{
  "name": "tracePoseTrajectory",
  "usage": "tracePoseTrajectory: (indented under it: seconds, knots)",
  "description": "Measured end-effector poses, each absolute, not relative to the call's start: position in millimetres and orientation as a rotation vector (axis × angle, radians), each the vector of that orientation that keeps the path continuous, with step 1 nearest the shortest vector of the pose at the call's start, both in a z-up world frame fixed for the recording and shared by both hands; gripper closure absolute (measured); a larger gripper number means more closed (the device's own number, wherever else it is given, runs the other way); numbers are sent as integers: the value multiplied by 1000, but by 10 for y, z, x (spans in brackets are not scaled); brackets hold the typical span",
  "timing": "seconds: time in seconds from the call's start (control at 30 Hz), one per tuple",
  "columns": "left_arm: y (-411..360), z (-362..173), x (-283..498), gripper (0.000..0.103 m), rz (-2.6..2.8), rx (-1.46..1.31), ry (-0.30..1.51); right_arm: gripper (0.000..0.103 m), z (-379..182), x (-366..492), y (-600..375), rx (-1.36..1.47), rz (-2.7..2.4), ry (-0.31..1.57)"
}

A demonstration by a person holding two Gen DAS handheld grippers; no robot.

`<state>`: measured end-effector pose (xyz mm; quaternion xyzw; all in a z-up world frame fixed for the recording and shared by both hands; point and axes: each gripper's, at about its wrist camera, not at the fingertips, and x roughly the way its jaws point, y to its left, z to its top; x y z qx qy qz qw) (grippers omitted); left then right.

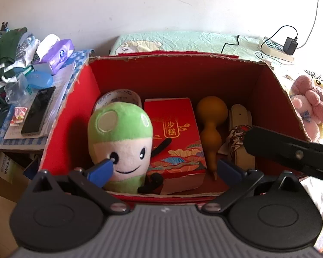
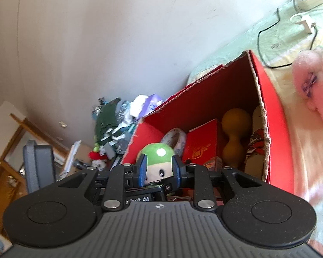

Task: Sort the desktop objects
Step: 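Lower the green plush into the red box and open both grippers, then move both grippers back to the stuffed toys on the bed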

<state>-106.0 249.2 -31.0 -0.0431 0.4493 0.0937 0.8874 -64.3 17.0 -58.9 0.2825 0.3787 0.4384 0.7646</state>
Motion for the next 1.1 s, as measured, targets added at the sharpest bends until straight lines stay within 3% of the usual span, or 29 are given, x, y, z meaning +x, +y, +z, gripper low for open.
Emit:
tracePoseTrajectory:
  seconds: [0.2, 0.67, 1.1]
  knots:
    - [2356, -138, -1109, 1, 234, -63, 893, 62, -506, -646, -74, 609, 1028, 773]
    - [1003, 244, -639, 1, 150, 4, 769, 62, -460, -224, -1548, 692, 910, 661]
    - [100, -154, 180, 1, -8, -133, 881, 57, -605, 432, -2578, 720, 681, 684]
